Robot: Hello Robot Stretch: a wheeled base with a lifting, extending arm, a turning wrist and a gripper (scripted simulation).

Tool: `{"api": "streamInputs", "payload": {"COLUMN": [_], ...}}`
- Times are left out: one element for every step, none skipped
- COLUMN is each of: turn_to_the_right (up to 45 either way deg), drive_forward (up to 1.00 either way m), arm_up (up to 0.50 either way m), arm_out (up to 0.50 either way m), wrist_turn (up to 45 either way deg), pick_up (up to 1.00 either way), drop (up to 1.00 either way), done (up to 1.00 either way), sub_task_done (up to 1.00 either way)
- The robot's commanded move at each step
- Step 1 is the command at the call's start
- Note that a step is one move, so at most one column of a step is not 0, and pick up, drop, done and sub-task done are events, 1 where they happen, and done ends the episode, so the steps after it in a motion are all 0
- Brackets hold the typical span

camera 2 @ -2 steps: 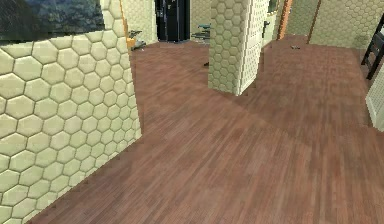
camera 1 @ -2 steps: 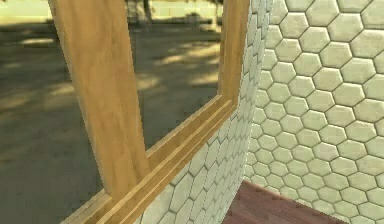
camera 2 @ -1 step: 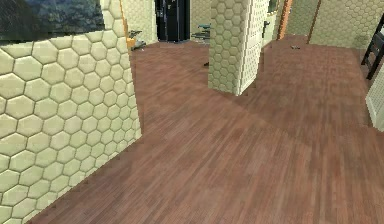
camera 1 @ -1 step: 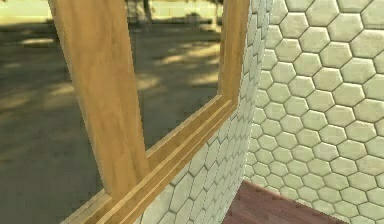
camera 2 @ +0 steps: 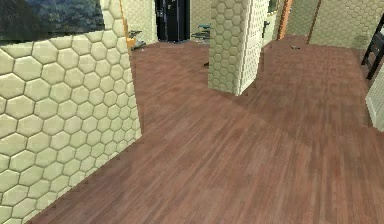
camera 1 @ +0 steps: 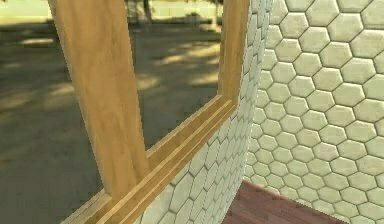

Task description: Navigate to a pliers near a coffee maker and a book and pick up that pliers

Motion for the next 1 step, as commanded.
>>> {"api": "streamInputs", "payload": {"turn_to_the_right": [45.0], "drive_forward": [0.0], "arm_up": [0.0], "arm_out": [0.0], "wrist_turn": [0.0], "pick_up": [0.0], "drop": [0.0], "done": [0.0], "sub_task_done": [0.0]}}
